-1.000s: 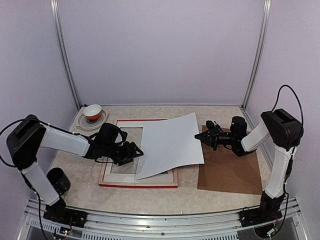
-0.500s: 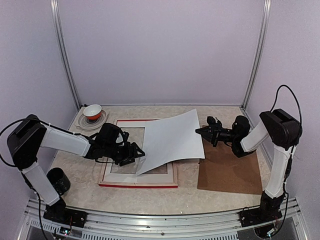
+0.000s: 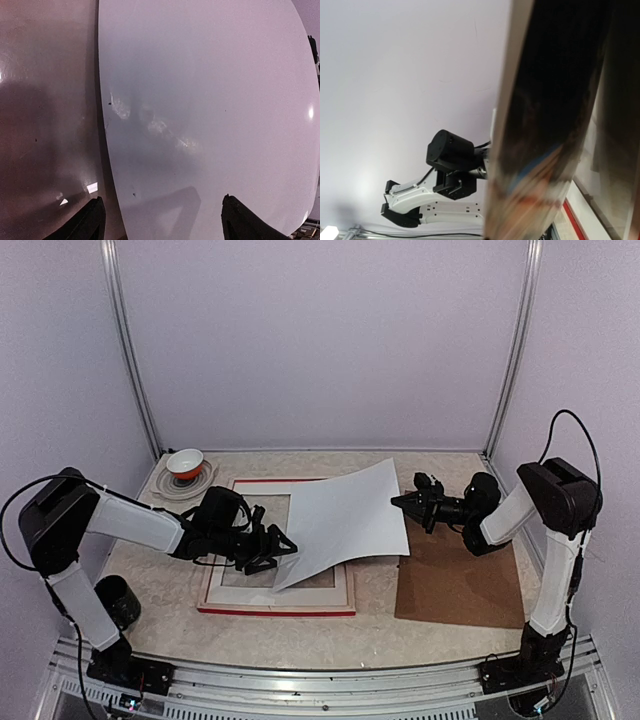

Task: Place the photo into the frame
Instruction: Position the photo on the mat board.

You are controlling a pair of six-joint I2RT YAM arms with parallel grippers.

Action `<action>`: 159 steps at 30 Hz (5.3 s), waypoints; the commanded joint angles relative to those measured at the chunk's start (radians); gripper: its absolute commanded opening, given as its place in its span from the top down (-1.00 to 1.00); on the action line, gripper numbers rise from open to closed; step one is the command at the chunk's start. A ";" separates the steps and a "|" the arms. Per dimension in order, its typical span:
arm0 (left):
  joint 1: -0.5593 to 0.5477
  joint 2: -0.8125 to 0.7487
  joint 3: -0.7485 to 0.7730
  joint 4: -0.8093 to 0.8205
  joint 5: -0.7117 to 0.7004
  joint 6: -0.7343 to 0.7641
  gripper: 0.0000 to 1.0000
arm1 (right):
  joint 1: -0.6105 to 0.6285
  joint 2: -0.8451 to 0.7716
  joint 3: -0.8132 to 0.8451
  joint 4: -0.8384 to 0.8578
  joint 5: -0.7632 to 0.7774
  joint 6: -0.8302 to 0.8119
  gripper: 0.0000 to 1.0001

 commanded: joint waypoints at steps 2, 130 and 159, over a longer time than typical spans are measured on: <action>0.000 0.006 0.061 -0.178 -0.054 0.039 -0.59 | -0.005 0.014 0.004 0.056 0.007 0.013 1.00; 0.000 -0.234 -0.086 -0.282 -0.349 0.182 0.51 | 0.211 0.017 0.529 -1.536 0.363 -1.152 -0.05; 0.129 -0.307 -0.115 -0.337 -0.431 0.167 0.23 | 0.288 0.073 0.669 -1.723 0.539 -1.255 -0.13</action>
